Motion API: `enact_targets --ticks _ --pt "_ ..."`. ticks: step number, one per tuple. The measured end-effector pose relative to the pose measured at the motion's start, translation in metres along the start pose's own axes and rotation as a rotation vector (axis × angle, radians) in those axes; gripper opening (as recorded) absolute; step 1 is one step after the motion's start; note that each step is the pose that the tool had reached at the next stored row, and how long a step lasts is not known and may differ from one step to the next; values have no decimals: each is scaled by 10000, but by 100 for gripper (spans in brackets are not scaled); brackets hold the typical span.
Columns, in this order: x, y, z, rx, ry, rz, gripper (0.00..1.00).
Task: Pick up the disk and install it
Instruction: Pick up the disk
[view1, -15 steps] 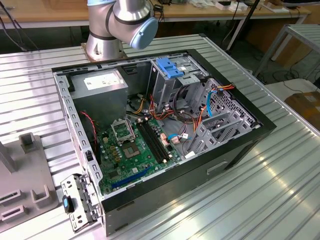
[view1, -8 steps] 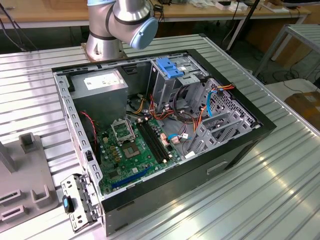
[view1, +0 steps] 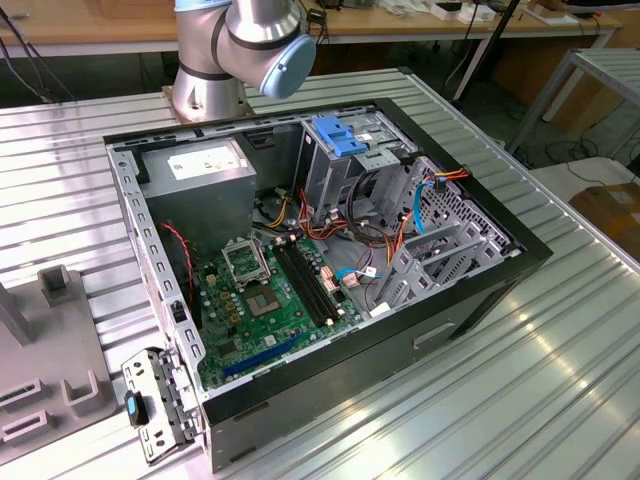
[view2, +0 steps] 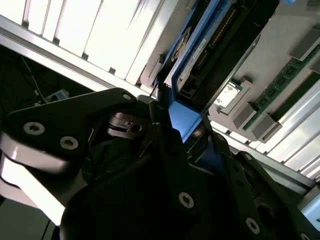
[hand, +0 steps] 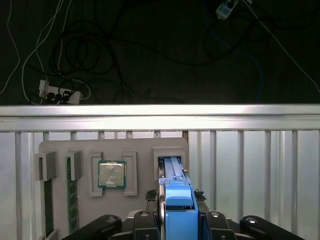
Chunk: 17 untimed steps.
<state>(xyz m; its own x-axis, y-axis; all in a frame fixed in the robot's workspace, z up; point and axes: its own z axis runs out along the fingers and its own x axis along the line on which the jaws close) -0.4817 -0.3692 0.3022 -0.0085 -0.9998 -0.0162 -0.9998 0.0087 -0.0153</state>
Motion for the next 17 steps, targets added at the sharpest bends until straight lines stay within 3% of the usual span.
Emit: enact_targets --ticks 17 --pt "0 -1 15 5 -2 5 37"
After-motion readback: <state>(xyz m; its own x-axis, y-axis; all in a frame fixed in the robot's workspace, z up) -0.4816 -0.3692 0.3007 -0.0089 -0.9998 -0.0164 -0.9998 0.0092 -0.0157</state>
